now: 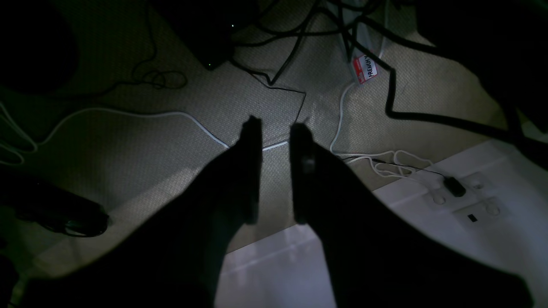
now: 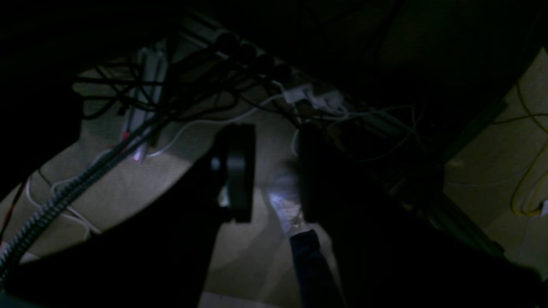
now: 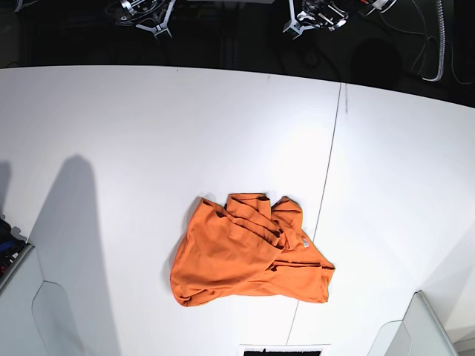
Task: Layout the t-shirt on the table in an organized manner, then fold the t-shirt properly
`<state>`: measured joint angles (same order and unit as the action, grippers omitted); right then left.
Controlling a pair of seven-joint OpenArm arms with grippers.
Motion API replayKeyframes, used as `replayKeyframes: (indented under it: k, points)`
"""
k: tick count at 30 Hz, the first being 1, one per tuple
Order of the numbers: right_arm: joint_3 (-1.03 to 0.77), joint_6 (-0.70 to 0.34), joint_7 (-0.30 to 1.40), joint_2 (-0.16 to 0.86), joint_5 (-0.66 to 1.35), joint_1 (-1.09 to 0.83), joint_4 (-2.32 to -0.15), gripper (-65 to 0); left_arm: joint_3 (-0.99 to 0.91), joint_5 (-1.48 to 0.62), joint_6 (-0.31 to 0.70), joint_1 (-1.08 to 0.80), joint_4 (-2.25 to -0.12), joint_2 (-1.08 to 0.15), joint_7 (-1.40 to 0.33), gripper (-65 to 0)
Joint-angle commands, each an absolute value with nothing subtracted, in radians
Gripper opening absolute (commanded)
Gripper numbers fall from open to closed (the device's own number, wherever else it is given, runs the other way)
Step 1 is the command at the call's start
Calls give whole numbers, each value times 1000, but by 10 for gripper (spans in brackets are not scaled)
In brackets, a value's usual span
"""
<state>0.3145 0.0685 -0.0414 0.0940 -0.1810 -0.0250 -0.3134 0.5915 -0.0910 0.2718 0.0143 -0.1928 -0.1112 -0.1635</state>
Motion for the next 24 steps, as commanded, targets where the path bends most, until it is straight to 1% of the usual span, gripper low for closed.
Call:
replayKeyframes:
  k: [1,9,15,24]
  points:
    - [315,82,-50,99,-183,-25,-319,-468,590,-93,281,19,-197,-114,-160,-501]
    - [315,79,-50,99,-183,-25,-319,-467,590,-93,281,19,-205,-114,-160,-501]
    - [315,13,-50,99,-183,-25,-319,-467,590,-92,281,19,-212,-114,-160,-501]
    - [315,9,-50,99,-183,-25,-319,-467,590,-93,281,19,-212,-114,-160,-501]
